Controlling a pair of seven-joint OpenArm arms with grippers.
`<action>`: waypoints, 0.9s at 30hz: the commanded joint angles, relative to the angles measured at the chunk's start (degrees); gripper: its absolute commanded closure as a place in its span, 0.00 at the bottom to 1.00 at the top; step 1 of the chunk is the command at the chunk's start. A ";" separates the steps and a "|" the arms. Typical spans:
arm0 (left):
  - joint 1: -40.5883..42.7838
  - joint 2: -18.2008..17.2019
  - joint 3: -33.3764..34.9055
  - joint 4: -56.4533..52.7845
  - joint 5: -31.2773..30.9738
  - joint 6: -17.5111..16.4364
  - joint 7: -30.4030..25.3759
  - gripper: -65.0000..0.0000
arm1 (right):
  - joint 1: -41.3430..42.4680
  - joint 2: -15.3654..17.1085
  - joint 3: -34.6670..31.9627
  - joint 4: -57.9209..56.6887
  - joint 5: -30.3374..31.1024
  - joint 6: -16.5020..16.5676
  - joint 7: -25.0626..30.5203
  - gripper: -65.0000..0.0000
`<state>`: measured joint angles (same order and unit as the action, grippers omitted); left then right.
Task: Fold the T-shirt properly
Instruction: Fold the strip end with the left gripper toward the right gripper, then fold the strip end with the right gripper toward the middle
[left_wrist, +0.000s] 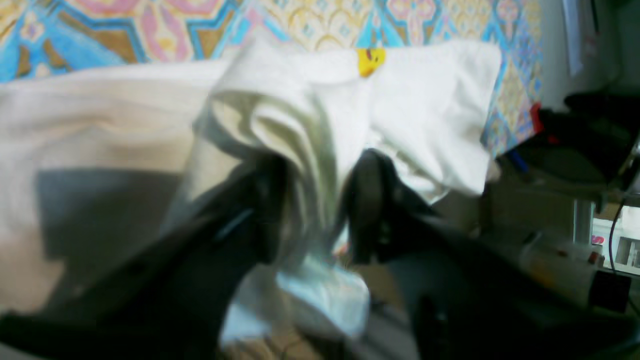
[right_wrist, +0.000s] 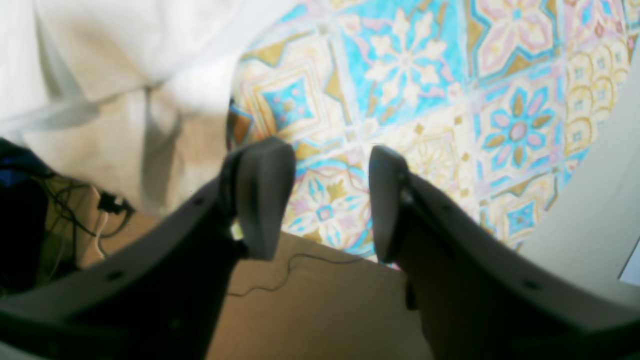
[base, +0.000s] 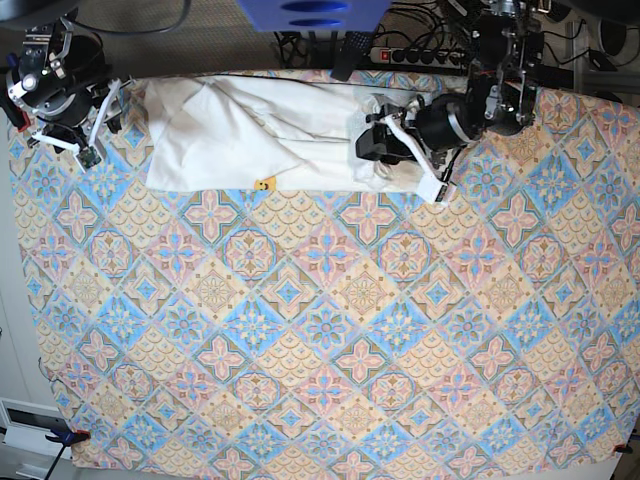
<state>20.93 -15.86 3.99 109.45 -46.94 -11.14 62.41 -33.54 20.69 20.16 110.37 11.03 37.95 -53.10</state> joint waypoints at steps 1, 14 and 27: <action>-0.40 -1.68 -0.60 1.80 -2.42 -0.34 -1.09 0.58 | -0.17 0.72 0.28 0.97 0.53 1.56 0.66 0.57; 0.83 -9.68 -16.78 1.45 -7.00 -0.42 -1.09 0.50 | 1.32 2.04 0.72 -1.05 23.04 2.05 -4.35 0.52; 0.83 -9.51 -16.60 -0.66 -7.00 -0.51 -1.09 0.50 | 8.44 1.25 0.63 -14.50 32.09 2.05 -9.89 0.49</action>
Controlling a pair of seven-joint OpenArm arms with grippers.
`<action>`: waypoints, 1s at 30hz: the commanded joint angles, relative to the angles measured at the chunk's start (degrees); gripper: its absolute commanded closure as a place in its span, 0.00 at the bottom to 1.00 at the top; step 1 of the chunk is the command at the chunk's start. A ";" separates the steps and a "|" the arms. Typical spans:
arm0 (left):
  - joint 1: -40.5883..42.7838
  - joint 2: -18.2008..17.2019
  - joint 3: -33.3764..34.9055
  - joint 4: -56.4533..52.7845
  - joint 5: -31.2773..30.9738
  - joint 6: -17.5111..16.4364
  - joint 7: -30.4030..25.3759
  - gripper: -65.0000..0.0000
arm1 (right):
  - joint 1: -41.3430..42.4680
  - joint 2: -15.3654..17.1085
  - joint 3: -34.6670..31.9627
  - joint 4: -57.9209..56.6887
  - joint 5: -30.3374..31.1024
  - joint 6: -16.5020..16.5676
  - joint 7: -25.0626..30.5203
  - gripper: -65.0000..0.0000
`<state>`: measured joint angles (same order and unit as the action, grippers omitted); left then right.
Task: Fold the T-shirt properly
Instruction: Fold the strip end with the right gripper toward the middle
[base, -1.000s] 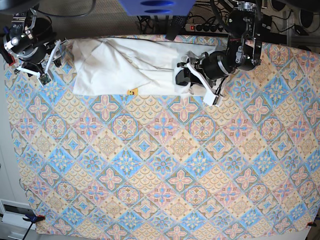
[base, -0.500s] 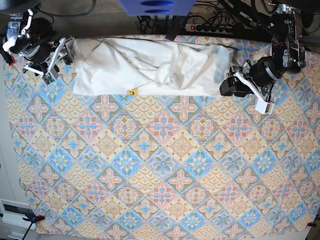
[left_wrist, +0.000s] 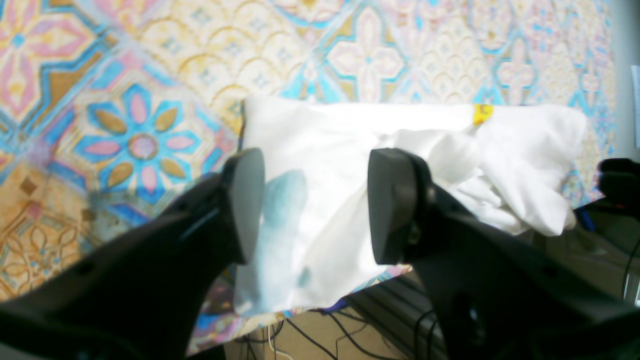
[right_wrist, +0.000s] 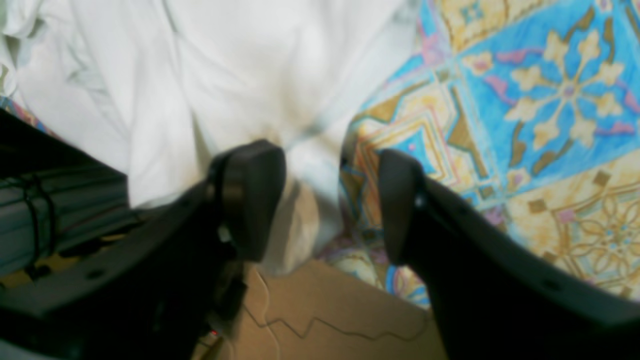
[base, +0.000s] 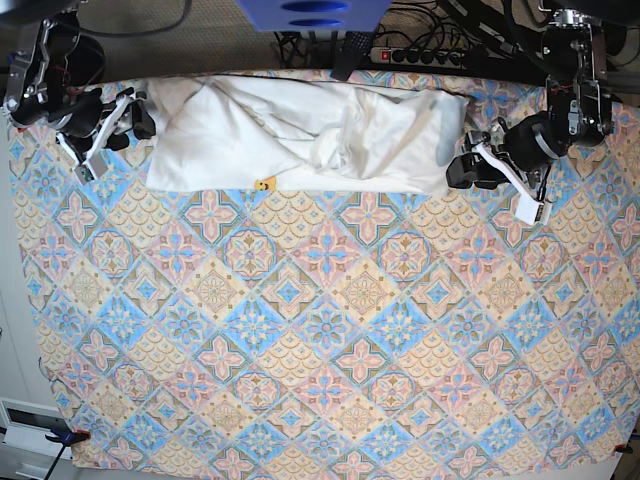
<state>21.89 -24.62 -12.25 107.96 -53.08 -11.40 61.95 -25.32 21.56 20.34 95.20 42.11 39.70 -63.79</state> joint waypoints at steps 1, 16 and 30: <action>-0.13 -0.83 -0.36 0.83 -0.85 -0.25 -0.63 0.50 | 0.75 -0.07 0.45 -0.30 1.01 0.30 0.80 0.49; -0.13 -0.83 -0.36 0.74 -0.85 -0.34 -0.63 0.50 | 5.76 -2.53 -0.34 -10.93 1.01 0.30 1.15 0.49; -0.13 -0.83 -0.36 0.74 -0.85 -0.34 -0.63 0.50 | 8.49 -5.34 -7.55 -19.64 0.84 0.30 2.65 0.50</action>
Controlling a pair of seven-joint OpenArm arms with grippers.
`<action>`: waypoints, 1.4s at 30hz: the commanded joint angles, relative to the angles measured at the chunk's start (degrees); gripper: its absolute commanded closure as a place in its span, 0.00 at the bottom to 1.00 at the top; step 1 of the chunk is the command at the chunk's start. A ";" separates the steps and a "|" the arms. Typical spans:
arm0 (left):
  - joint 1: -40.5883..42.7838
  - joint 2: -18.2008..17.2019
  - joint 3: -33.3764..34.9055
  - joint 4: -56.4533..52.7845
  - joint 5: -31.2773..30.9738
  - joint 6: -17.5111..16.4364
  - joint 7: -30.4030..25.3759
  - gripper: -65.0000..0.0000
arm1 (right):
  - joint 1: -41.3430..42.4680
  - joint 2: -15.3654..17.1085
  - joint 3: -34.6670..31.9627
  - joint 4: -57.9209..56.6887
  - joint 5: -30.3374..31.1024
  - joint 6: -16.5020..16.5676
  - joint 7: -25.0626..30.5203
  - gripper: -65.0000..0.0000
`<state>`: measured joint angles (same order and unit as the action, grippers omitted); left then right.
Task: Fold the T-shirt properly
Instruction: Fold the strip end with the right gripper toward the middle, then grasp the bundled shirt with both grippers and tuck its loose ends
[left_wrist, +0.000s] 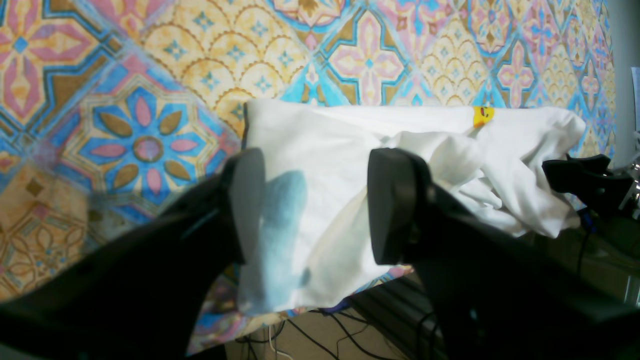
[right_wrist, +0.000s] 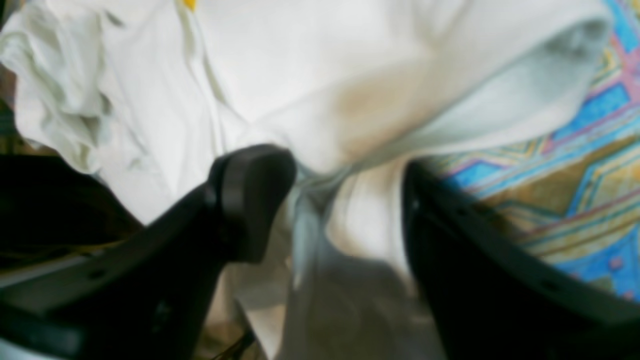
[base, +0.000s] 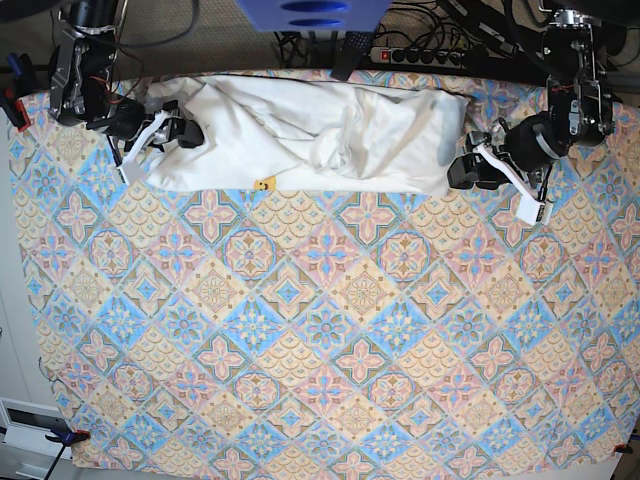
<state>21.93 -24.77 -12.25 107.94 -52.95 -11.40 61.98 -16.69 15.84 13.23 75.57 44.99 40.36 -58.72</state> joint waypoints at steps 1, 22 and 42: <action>-0.18 -0.68 -0.36 0.76 -0.99 -0.34 -0.66 0.50 | -0.15 0.38 -0.97 -0.10 -2.05 -0.36 -1.98 0.50; -0.18 -0.76 -0.89 0.32 -0.90 -0.43 -1.10 0.50 | 3.28 9.26 12.74 -0.19 -2.05 -0.36 -1.63 0.96; -0.26 -0.32 19.59 -7.68 11.15 -0.43 -10.59 0.82 | -2.08 4.96 4.48 32.87 -1.87 -0.36 -12.27 0.95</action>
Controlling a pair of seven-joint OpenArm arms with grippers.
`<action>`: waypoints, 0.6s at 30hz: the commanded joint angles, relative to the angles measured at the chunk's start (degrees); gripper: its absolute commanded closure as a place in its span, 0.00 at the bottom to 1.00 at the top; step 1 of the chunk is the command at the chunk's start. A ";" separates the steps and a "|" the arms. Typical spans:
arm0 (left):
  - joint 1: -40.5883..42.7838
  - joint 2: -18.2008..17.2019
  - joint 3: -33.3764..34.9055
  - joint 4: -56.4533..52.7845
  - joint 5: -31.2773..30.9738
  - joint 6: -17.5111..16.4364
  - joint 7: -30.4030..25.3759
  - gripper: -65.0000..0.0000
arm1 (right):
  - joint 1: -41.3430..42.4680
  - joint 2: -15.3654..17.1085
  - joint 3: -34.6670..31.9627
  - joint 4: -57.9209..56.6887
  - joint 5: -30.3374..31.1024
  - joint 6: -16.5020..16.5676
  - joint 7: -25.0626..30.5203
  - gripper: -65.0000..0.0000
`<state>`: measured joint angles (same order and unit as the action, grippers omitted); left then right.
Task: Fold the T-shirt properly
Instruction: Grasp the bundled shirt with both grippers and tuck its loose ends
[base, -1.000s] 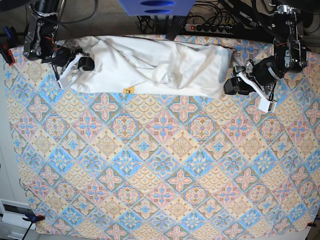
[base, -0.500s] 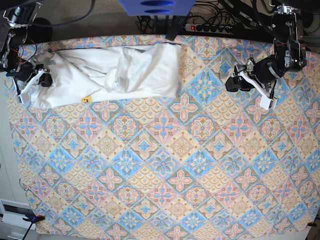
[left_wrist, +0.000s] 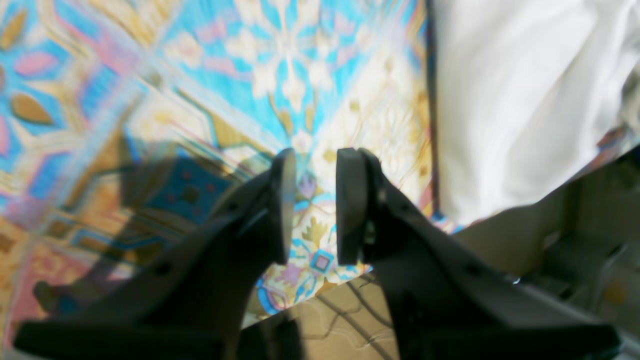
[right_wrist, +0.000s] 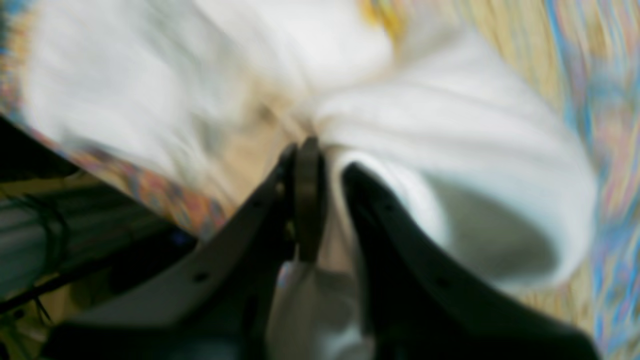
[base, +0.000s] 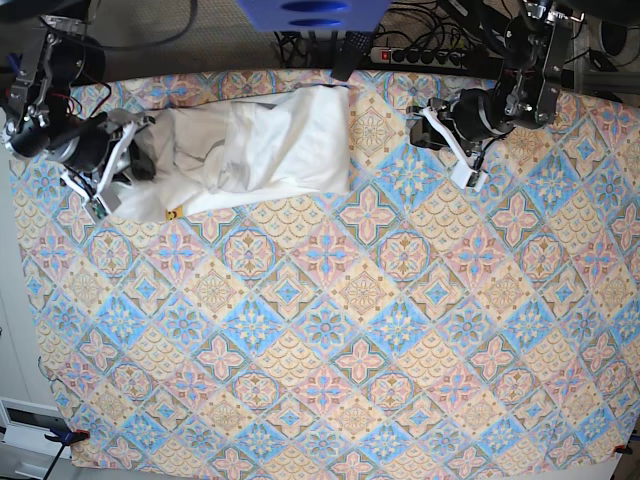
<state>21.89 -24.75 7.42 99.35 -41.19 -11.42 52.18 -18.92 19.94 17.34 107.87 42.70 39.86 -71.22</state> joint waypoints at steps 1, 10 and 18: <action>-0.22 -0.35 0.98 0.56 0.27 -0.32 -1.41 0.82 | 0.15 0.41 -0.77 1.53 0.51 0.14 -0.12 0.95; -2.07 2.91 4.14 -9.72 5.37 -0.14 -7.48 0.82 | 0.06 -1.61 -13.52 3.73 0.51 0.14 -0.65 0.95; -5.76 6.60 7.66 -15.17 6.77 -0.14 -7.92 0.82 | 0.76 -5.40 -23.98 4.08 0.42 0.14 -0.65 0.95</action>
<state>15.68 -18.11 14.59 84.82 -36.01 -12.49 41.23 -18.59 14.35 -6.63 110.69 41.82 39.86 -72.95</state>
